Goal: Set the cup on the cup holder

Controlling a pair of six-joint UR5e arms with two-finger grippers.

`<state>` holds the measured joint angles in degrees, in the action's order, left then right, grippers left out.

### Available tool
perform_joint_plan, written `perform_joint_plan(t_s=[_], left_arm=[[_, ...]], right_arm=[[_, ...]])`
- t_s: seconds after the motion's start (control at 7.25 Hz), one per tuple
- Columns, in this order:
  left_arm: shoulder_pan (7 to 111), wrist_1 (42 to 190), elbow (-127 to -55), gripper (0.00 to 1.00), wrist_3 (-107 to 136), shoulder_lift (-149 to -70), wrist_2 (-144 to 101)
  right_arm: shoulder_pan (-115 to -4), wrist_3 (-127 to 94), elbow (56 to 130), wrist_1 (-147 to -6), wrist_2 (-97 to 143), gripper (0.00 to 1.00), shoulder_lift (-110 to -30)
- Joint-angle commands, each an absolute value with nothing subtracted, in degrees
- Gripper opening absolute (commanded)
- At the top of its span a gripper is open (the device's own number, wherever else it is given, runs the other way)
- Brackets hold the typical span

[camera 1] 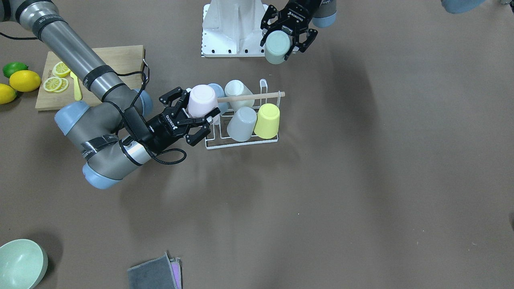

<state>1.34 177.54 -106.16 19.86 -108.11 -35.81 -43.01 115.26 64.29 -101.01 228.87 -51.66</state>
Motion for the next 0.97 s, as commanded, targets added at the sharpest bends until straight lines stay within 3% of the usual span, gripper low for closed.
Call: perform_joint_plan(t_s=[0.0,0.83], left_arm=[[2.1,179.6,-104.9,0.00,19.9,-108.2,-40.6],[5.1,180.9,-102.0,0.00,20.2,-109.0,-41.0]], right_arm=[[-40.8,116.6,63.4,-101.0,228.7,0.34,-50.9],[-40.5,118.0,63.3,-102.0,228.8,0.35,-50.4]])
